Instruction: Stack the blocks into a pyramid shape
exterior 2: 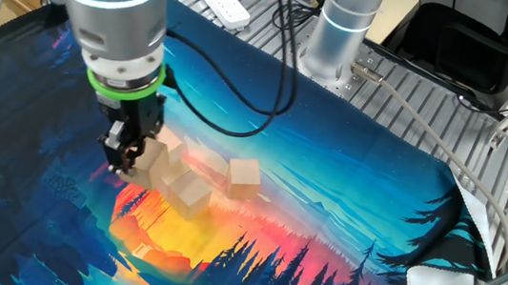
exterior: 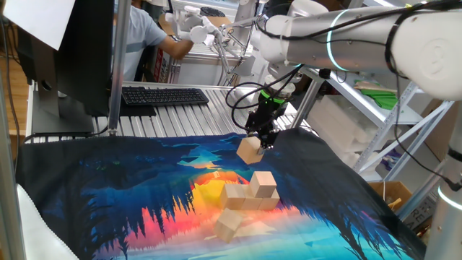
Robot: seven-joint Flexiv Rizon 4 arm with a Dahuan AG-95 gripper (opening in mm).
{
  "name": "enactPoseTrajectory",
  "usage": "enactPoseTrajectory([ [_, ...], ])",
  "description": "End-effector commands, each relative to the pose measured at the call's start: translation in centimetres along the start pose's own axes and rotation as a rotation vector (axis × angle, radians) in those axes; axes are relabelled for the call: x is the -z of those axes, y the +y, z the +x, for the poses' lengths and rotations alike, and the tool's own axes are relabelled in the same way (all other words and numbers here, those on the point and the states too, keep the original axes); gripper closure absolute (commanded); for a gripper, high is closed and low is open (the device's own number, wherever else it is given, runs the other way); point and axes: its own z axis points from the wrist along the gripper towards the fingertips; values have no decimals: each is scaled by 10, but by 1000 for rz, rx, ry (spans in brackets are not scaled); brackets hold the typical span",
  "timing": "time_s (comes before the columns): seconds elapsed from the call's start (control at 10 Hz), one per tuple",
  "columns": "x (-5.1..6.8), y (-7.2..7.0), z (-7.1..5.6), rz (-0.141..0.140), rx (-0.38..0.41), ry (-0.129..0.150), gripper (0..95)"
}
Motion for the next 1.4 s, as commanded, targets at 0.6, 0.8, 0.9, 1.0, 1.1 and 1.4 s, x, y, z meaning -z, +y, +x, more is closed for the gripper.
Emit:
enactPoseTrajectory([
  [0.6, -20, -23, 21, 18, -193, -67, 950],
  [0.8, -27, -26, 23, 17, -209, -69, 950],
  [0.9, -28, -26, 24, 17, -214, -72, 950],
  [1.0, -29, -28, 24, 17, -217, -71, 950],
  [1.1, -33, -31, 25, 14, -222, -70, 950],
  [1.4, -47, -36, 27, 11, -231, -78, 950],
])
